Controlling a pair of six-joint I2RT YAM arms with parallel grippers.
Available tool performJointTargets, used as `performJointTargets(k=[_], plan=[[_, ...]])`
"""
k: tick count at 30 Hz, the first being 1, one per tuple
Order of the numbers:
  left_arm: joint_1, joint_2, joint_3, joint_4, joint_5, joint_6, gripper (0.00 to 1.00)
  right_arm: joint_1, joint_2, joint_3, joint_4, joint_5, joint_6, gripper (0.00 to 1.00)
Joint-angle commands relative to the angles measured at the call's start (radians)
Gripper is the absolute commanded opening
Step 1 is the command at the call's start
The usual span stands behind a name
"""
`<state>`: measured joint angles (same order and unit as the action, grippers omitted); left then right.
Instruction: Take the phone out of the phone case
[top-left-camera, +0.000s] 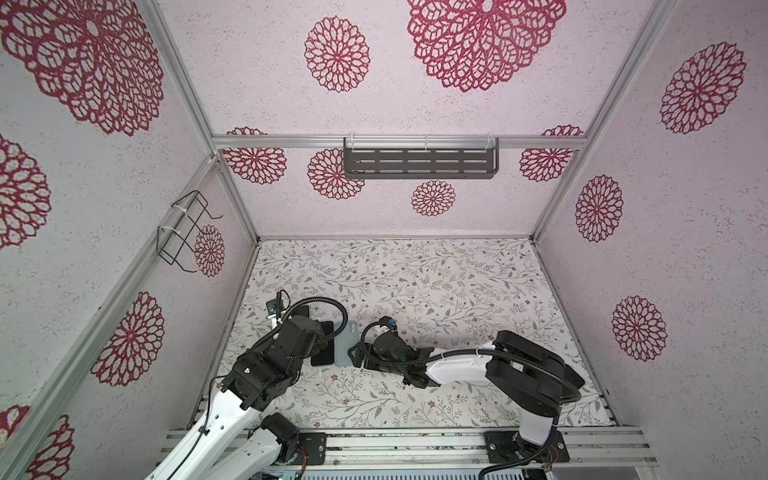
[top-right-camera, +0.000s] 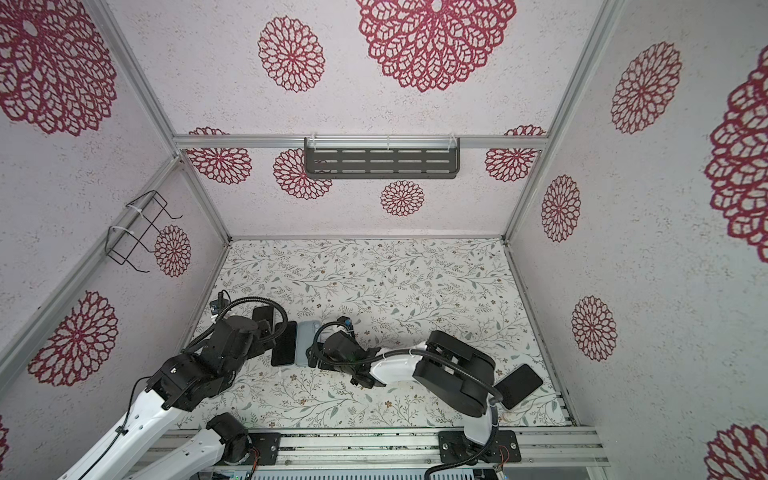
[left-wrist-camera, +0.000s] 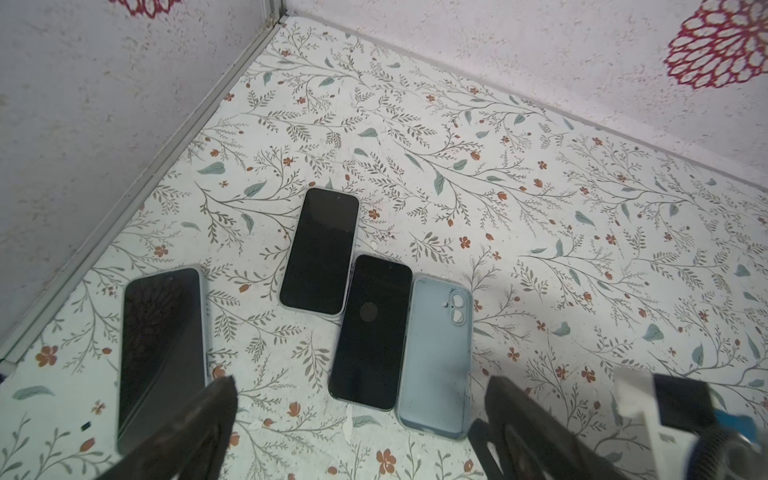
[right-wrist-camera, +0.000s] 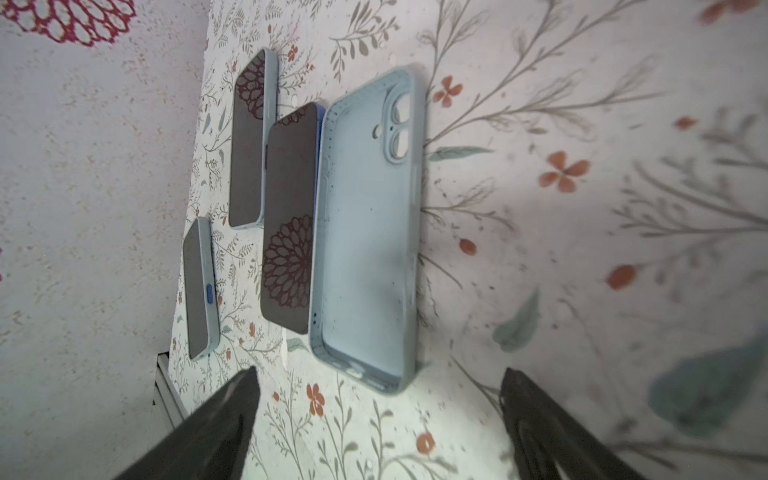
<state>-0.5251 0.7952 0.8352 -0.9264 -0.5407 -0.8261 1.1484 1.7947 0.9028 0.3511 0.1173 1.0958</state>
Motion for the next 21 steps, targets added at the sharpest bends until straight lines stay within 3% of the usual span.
performJointTargets(k=[1, 12, 21], plan=[[0.097, 0.073, 0.024, 0.057, 0.152, 0.048, 0.97, 0.010, -0.134, -0.046, -0.091, 0.087, -0.092, 0.99], [0.356, 0.365, 0.071, 0.143, 0.349, 0.259, 0.97, 0.009, -0.511, -0.212, -0.274, 0.173, -0.227, 0.99], [0.491, 0.582, 0.118, 0.228, 0.434, 0.322, 0.97, 0.005, -0.656, -0.286, -0.304, 0.203, -0.280, 0.99]])
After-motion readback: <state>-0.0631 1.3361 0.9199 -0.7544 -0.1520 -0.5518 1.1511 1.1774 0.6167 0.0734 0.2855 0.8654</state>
